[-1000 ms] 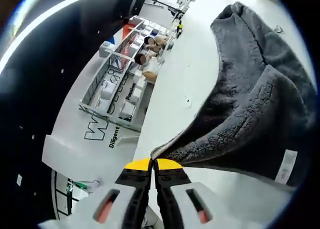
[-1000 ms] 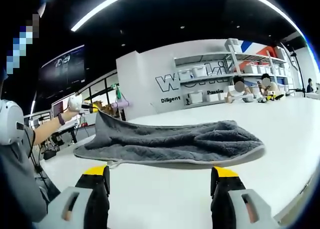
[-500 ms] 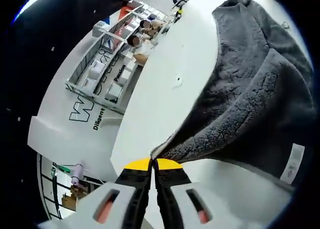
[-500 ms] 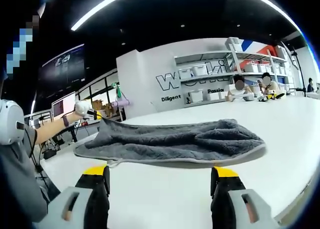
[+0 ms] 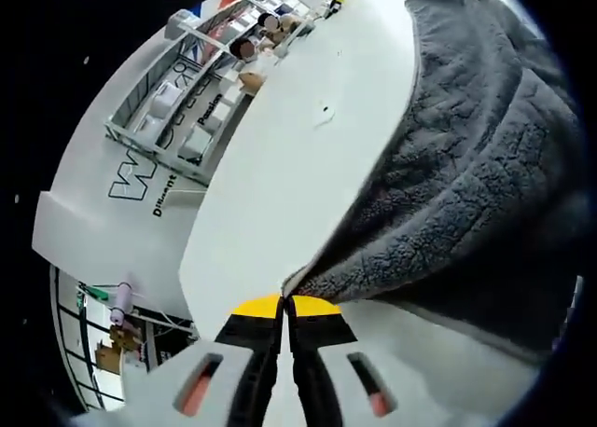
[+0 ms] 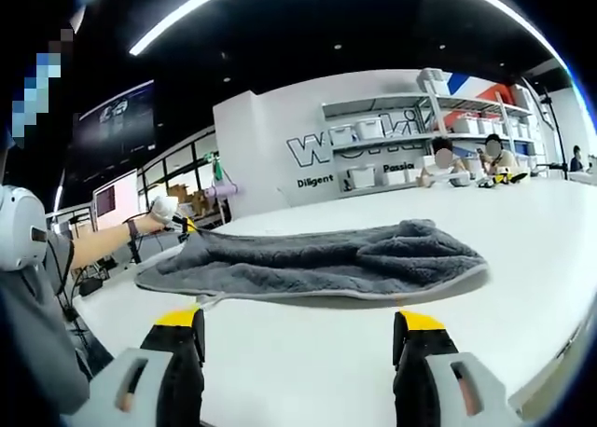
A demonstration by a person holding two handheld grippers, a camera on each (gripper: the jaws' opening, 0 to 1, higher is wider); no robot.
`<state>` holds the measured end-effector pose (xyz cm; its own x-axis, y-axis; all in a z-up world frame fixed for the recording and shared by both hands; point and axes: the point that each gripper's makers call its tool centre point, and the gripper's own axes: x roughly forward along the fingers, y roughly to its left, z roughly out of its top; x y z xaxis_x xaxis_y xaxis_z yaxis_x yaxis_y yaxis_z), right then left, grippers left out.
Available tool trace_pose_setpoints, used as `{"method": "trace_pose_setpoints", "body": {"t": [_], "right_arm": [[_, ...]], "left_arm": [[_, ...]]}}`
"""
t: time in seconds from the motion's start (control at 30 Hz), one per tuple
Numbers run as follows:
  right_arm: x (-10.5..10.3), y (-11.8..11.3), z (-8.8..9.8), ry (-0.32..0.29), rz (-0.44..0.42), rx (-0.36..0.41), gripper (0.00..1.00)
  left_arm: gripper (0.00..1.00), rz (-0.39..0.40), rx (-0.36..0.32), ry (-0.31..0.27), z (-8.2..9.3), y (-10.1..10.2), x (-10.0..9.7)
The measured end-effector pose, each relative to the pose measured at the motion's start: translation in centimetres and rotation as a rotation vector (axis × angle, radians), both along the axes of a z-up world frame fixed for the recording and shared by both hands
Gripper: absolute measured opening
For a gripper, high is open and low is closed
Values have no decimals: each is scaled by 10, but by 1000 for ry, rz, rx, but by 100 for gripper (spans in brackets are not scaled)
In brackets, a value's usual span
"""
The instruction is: Fold the towel on the table until its edges align and the towel forms a compact rectangular stack.
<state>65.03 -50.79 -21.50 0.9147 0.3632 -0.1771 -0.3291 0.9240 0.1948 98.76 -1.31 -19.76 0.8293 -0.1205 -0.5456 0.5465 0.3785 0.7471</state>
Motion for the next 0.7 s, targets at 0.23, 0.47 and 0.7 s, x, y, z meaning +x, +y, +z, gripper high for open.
{"method": "trace_pose_setpoints", "body": {"t": [0.23,0.47,0.7], "right_arm": [[-1,-2,-1,5,-7,-2,87],[-1,-3,-3,10,-7,0,87],[-2,-5,-4,12,-9,0,87]], "left_arm": [[4,17,14,38,-17,4,14],[4,29,14,57,-24,9,27],[4,43,13,74,-32,14,40]]}}
